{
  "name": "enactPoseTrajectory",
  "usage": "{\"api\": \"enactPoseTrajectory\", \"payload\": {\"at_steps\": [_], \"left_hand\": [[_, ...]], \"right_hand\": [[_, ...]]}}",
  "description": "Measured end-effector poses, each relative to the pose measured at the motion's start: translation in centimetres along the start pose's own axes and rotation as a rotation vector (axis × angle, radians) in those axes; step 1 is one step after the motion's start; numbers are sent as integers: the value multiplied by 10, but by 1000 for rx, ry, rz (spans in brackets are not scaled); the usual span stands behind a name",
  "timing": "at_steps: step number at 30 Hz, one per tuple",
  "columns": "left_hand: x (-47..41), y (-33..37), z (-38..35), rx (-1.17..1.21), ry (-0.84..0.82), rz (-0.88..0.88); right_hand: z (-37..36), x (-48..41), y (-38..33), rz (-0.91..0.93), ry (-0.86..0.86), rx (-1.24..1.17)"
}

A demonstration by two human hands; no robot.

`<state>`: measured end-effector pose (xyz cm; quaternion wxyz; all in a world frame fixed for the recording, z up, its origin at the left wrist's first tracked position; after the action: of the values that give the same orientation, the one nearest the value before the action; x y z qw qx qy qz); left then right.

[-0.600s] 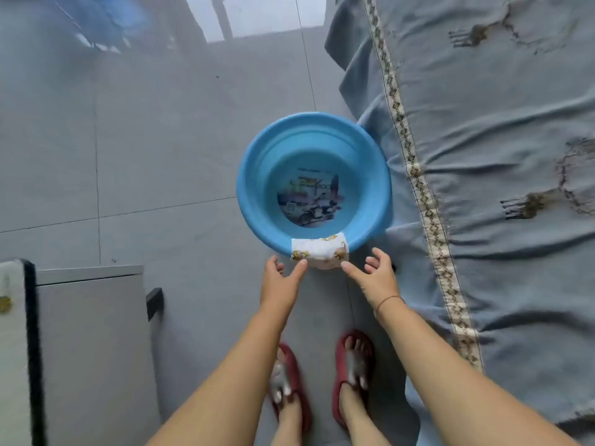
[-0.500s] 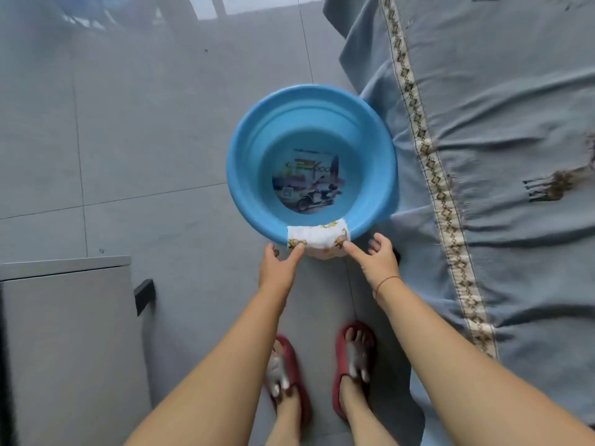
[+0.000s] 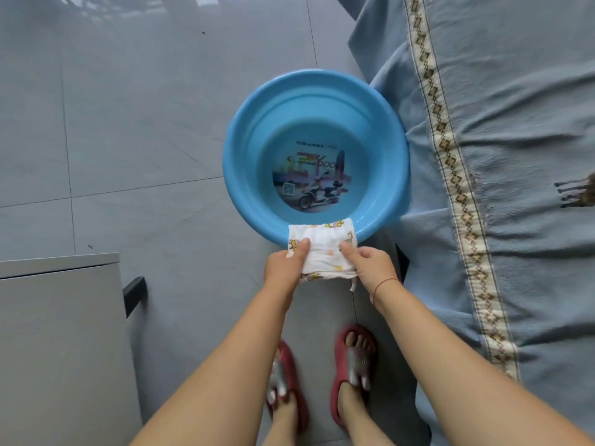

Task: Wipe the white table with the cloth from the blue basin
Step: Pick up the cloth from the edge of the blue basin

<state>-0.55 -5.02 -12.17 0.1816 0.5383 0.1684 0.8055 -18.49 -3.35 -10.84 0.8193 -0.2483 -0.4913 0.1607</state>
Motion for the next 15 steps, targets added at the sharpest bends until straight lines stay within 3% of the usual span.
{"api": "enactPoseTrajectory", "payload": {"at_steps": [8,15], "left_hand": [[54,54,34,-58,82,-217],[134,117,119,3,164,-383]], "right_hand": [[17,43,-67,188,-24,89],[29,136,-158,397,-75,138]]}}
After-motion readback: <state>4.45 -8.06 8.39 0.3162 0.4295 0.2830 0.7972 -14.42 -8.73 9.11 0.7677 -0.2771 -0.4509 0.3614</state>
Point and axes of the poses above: each hand's wrist, its own x-axis away from the middle knuckle, its own z-axis out of the back of the hand, y = z × x, the point moved 6 cm from there along -x, towards the middle knuckle, and after that the axes turned 13 degrees about y, right-handed, at the moved point
